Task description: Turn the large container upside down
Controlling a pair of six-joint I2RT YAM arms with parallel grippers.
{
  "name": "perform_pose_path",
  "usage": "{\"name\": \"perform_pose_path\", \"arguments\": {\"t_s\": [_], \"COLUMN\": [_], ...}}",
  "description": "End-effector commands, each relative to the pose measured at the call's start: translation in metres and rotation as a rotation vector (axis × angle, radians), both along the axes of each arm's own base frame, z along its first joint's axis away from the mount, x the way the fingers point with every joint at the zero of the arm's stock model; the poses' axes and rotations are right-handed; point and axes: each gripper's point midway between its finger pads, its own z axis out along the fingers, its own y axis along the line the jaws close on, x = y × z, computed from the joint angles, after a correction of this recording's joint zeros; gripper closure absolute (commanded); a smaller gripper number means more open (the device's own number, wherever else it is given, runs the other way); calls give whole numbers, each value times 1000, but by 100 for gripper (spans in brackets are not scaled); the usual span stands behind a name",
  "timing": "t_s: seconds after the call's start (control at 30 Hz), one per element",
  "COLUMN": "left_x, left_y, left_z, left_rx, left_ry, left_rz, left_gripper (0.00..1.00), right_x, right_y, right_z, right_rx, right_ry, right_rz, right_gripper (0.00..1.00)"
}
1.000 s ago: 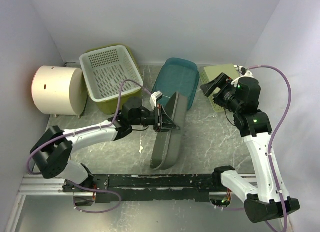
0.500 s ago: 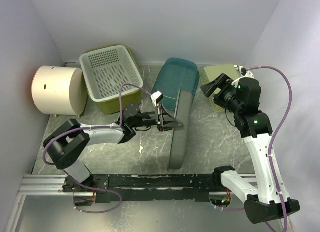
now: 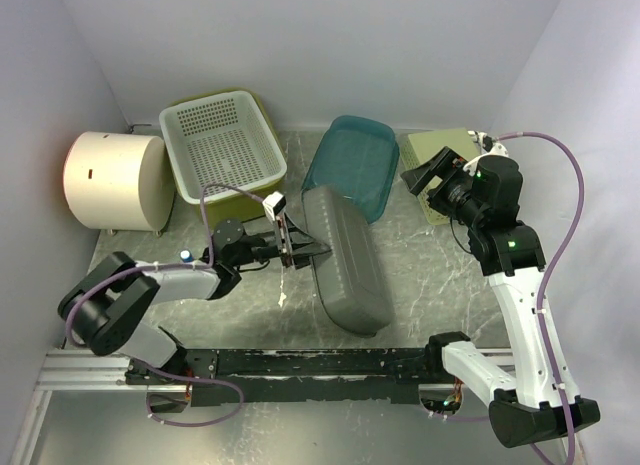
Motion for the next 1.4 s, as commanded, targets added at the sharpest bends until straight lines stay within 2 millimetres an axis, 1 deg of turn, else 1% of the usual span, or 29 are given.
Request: {"name": "perform_pose_path", "arguments": {"t_s": [0.0, 0.03, 0.07, 0.13, 0.2, 0.27, 0.33, 0.4, 0.47, 0.53, 0.67, 0.77, 0.93, 1.03, 1.1, 1.13, 1.2, 1.27, 1.37], "left_x": [-6, -6, -7, -5, 0, 5, 11, 16, 19, 18, 11, 7, 9, 9, 8, 4, 3, 4, 12], "left_y": [6, 8, 11, 18, 26, 36, 50, 61, 73, 80, 88, 96, 106, 101, 96, 93, 81, 59, 18], "left_z": [-36, -41, -52, -64, -73, -81, -92, -98, -107, -113, -121, -127, -126, -120, -125, -131, -135, -135, -135], "left_rx": [229, 279, 346, 458, 567, 675, 798, 896, 978, 1022, 1064, 1109, 1158, 1093, 1046, 1025, 978, 928, 883], "left_ry": [-58, -64, -51, -73, -103, -130, -142, -163, -176, -180, -177, -172, -173, -148, -123, -109, -93, -121, -188], "left_rz": [-39, -42, -48, -46, -31, -12, 11, 24, 28, 21, -8, -25, -1, 66, 98, 97, 89, 64, 18], "left_gripper": [41, 36, 33, 29, 27, 23, 19, 17, 14, 10, 6, 4, 2, 5, 8, 9, 10, 10, 10], "right_x": [0, 0, 0, 0, -1, -1, -1, -1, -1, -2, -4, -4, -2, -1, 0, 1, 3, 4, 4], "right_y": [-1, 0, 0, 0, 0, 0, 0, 1, 2, 2, 0, -3, -5, -4, -2, -2, 0, 2, 2], "right_z": [13, 13, 13, 13, 12, 12, 8, 5, 0, -2, -5, -8, -21, -26, -28, -30, -32, -33, -32], "right_rx": [1, 2, 4, 3, 3, -2, -6, -10, -12, -14, -26, -48, -82, -83, -80, -77, -72, -70, -75], "right_ry": [-38, -38, -39, -39, -39, -36, -26, -16, -5, 2, 6, 10, 47, 54, 56, 58, 62, 63, 65], "right_rz": [2, 4, 6, 6, 7, 8, 12, 18, 25, 29, 25, 21, 25, 30, 36, 38, 46, 56, 59], "right_gripper": [21, 21, 21, 21, 21, 21, 21, 21, 21, 21, 21, 21, 21, 21, 21, 21, 21, 21, 21]}}
